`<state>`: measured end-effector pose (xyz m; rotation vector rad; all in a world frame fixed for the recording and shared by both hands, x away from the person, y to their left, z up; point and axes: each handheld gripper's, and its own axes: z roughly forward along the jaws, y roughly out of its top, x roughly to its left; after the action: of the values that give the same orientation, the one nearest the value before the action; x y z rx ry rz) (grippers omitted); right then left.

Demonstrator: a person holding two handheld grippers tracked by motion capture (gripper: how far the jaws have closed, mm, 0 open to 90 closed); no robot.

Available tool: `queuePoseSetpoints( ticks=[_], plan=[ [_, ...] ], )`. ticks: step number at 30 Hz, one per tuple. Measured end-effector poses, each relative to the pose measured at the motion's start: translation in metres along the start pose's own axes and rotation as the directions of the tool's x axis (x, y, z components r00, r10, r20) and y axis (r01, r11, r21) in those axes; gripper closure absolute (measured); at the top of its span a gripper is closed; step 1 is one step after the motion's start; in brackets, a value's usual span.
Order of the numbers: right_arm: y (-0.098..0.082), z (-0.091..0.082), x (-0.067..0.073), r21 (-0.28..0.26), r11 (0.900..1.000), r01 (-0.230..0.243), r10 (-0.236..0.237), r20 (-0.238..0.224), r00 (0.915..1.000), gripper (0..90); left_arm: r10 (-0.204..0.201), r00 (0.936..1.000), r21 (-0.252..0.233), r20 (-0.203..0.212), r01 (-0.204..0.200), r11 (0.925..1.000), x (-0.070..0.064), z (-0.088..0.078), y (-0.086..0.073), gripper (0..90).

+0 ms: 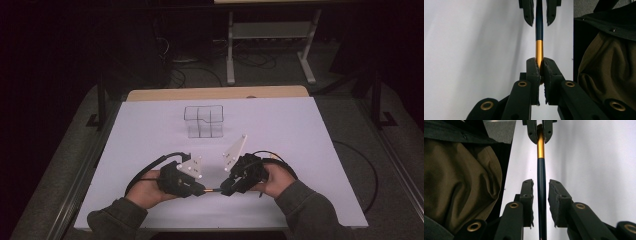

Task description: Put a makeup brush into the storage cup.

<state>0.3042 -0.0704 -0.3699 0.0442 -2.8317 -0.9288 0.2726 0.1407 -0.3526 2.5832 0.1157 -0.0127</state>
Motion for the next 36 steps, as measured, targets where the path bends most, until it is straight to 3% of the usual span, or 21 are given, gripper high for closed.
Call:
queuePoseSetpoints(
  ticks=[4,10,17,25,31,36],
  plan=[
    [0.003,0.003,0.001,0.029,1.000,0.000,0.000,-0.011,0.9999,81.4,0.008,1.0000,0.001,-0.004,-0.008,1.0000,-0.001,0.000,0.002,83.6],
    [0.002,0.007,0.000,0.046,0.999,0.004,-0.003,-0.020,0.9998,82.3,-0.001,0.9998,0.009,0.018,0.001,1.0000,0.000,0.001,0.000,82.7],
    [-0.002,0.006,0.001,0.017,1.000,-0.002,0.002,-0.002,1.0000,82.4,-0.038,0.9990,-0.031,0.022,0.038,0.9988,0.002,-0.003,-0.002,68.8],
    [-0.009,0.005,0.002,-0.052,0.998,-0.020,0.021,0.010,0.9997,82.4,-0.072,0.9973,-0.056,0.012,0.073,0.9958,0.003,-0.005,-0.009,62.5],
    [-0.011,0.007,0.003,-0.078,0.997,-0.014,0.015,0.012,0.9998,82.4,-0.070,0.9974,-0.055,0.015,0.071,0.9960,0.003,-0.003,-0.009,63.2],
    [-0.012,0.008,0.004,-0.092,0.996,-0.009,0.010,0.009,0.9999,82.4,-0.050,0.9986,-0.052,0.015,0.051,0.9973,0.002,-0.003,-0.007,74.8]
  ],
)
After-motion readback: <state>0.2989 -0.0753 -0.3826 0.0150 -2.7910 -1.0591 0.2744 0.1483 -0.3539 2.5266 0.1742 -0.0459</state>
